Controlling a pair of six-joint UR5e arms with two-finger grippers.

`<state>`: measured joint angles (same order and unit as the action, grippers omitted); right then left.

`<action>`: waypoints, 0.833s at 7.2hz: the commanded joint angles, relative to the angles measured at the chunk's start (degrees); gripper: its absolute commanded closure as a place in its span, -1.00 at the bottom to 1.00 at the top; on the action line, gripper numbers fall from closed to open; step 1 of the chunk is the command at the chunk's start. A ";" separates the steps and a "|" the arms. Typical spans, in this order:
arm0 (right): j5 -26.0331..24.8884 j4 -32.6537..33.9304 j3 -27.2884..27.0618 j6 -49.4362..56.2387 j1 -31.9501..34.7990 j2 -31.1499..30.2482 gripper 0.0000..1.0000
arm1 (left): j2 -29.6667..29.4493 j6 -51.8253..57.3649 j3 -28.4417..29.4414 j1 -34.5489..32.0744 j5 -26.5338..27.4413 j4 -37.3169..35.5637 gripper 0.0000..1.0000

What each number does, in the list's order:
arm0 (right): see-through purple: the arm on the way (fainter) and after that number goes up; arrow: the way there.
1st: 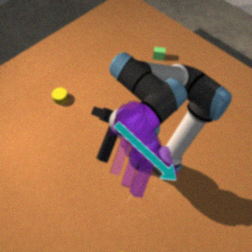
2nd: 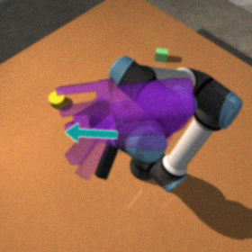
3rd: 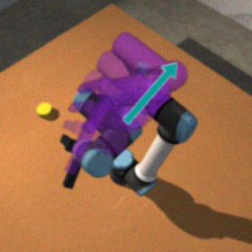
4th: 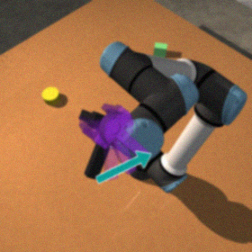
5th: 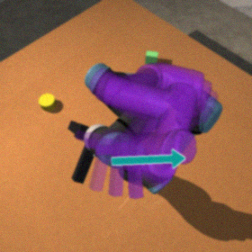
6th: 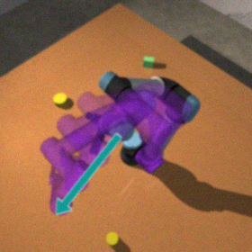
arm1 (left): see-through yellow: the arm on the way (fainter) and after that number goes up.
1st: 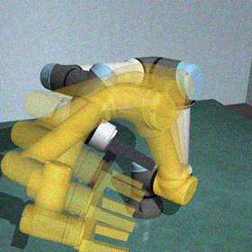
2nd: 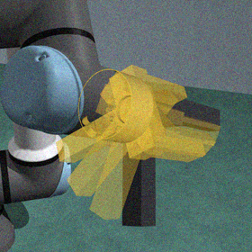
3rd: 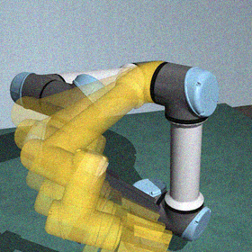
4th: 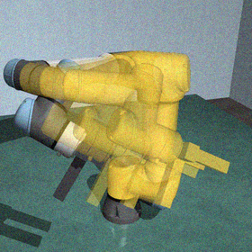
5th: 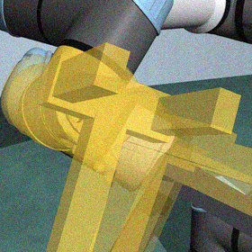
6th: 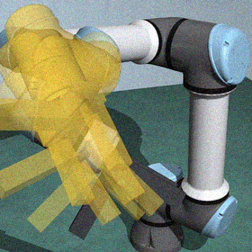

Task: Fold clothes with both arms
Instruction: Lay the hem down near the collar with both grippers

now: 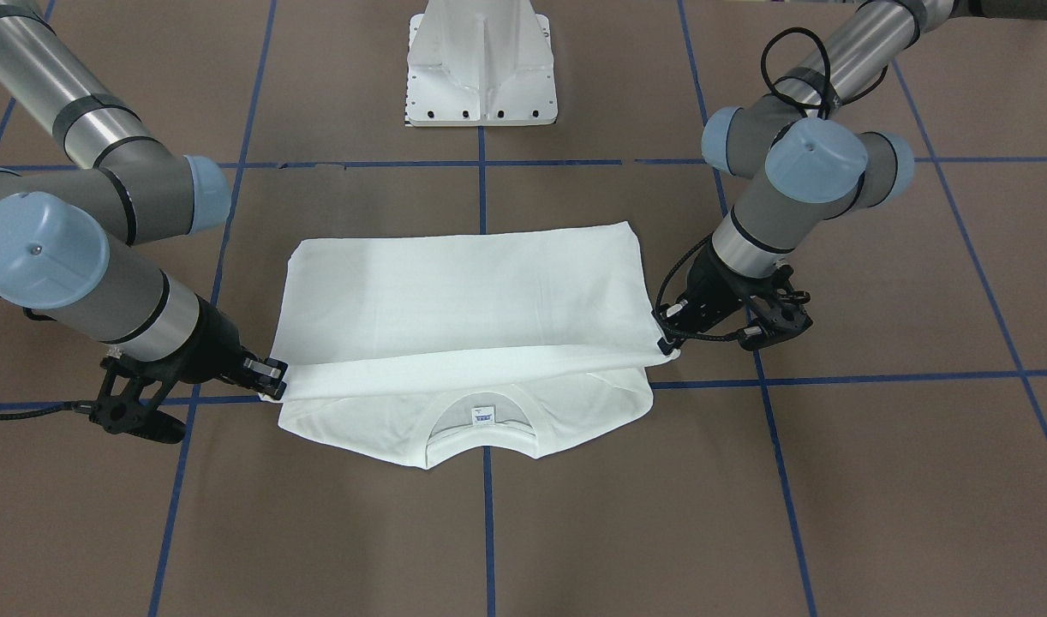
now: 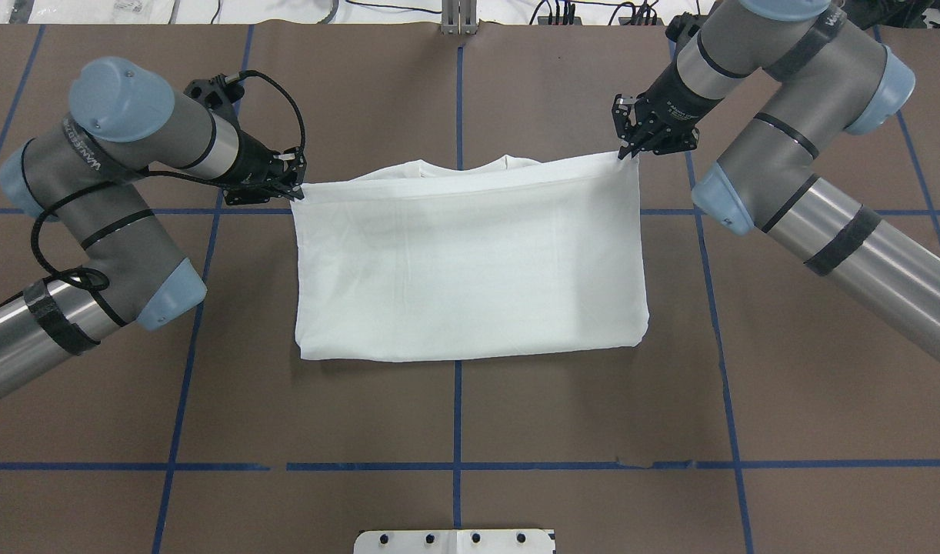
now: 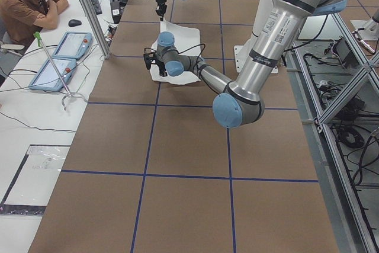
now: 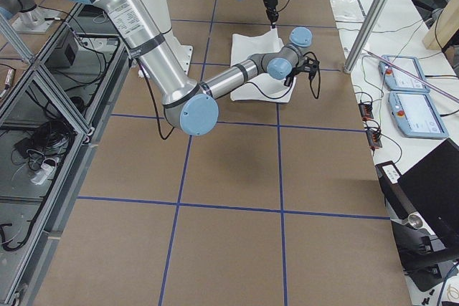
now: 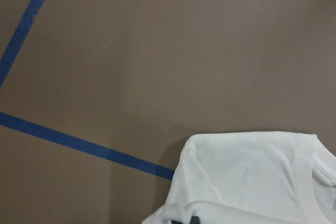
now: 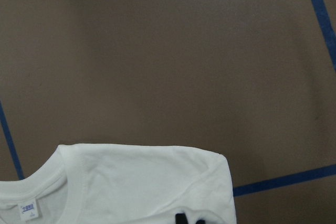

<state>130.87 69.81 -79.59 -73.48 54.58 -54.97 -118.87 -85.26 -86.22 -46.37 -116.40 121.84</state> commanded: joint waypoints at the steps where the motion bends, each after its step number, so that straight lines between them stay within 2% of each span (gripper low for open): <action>1: 0.00 -0.20 0.41 0.01 0.26 0.04 1.00 | -0.66 -0.08 1.32 -0.39 0.03 1.03 1.00; 6: -1.41 -0.11 3.83 0.01 -0.79 2.68 1.00 | -3.91 -0.44 4.22 -0.30 0.03 0.77 1.00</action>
<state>129.63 69.69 -76.24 -73.48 54.14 -52.60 -122.33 -85.66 -82.47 -46.68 -116.37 122.66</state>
